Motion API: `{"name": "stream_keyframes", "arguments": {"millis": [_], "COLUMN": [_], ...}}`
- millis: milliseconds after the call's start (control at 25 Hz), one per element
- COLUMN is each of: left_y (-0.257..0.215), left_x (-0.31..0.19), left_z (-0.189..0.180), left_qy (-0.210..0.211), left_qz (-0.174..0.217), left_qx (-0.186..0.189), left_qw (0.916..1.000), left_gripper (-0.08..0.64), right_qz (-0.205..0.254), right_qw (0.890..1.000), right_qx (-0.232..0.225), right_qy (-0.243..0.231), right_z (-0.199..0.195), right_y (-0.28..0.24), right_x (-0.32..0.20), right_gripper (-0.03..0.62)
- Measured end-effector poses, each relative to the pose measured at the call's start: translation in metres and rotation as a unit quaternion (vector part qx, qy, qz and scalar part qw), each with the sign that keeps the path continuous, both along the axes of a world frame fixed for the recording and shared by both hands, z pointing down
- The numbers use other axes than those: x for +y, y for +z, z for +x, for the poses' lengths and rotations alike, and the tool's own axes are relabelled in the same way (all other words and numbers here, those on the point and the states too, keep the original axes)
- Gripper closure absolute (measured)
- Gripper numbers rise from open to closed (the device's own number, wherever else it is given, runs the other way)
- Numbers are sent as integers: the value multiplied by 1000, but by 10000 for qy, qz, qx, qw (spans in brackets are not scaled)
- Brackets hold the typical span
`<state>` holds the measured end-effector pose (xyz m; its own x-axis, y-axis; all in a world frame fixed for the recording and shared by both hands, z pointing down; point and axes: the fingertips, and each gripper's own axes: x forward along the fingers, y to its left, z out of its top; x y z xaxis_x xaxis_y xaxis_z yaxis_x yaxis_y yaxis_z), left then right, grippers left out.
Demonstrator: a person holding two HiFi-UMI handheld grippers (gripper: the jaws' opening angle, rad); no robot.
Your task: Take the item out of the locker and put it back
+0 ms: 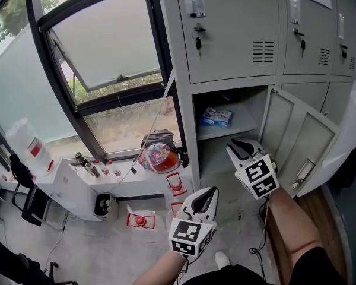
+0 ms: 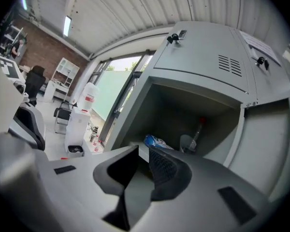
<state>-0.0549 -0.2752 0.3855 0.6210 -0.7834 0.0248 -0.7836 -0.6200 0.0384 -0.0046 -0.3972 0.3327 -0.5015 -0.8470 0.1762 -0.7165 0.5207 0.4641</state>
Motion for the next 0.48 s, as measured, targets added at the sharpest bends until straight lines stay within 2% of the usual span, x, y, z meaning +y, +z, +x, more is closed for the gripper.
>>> {"name": "stream_keyframes", "arguments": {"millis": [200,480], "left_y": [0,2], "left_x": [-24,-51], "left_z": [8,17], "left_qy": [11,25], "left_qz": [-6,-9], "left_qx": [-10,-58], "left_qw": [10000,10000], "left_gripper": [543,543], "right_qz": [23,-2], "right_qw": [9978,9857], "right_qx": [660,1680], "right_qy": [65,161], "right_z": [3,1], "right_y": [3,14], "right_x": [-43,-91], "right_gripper": [439,393]}}
